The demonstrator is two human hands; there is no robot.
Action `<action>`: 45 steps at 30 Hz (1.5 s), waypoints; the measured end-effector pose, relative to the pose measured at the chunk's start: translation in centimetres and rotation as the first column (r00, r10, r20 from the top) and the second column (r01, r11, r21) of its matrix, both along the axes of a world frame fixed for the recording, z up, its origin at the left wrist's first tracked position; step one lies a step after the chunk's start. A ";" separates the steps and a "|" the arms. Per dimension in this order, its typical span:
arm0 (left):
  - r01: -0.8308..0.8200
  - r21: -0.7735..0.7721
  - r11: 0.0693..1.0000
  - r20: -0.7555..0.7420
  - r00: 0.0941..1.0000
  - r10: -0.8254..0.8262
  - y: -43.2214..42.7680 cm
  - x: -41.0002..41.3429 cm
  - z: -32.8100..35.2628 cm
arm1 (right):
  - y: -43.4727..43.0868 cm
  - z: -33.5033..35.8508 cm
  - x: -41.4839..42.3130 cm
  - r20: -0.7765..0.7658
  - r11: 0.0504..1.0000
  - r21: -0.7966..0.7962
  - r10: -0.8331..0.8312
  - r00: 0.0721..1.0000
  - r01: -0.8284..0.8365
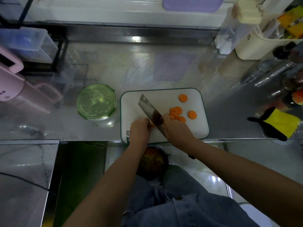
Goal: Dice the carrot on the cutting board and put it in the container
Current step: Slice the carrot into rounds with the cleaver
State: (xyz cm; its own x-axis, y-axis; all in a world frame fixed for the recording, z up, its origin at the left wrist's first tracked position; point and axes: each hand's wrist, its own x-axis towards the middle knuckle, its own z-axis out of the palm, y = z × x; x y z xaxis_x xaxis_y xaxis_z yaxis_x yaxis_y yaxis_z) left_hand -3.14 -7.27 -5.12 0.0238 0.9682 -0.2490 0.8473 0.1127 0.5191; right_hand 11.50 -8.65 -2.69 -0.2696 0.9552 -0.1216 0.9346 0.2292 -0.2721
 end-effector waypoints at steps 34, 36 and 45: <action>-0.022 -0.004 1.000 0.051 0.998 0.023 -0.2 -0.1 0.2 | 0.2 -0.8 -0.2 -0.123 0.995 -0.076 -0.072 0.990 0.063; -0.036 -0.012 0.999 0.057 0.998 0.037 -0.2 0.0 0.4 | -0.2 -0.2 -0.1 -0.121 0.997 -0.067 -0.054 0.991 0.046; -0.036 -0.016 0.999 0.057 0.998 0.037 -0.2 0.1 0.7 | -0.2 0.7 0.1 -0.002 0.996 -0.087 0.012 1.000 -0.012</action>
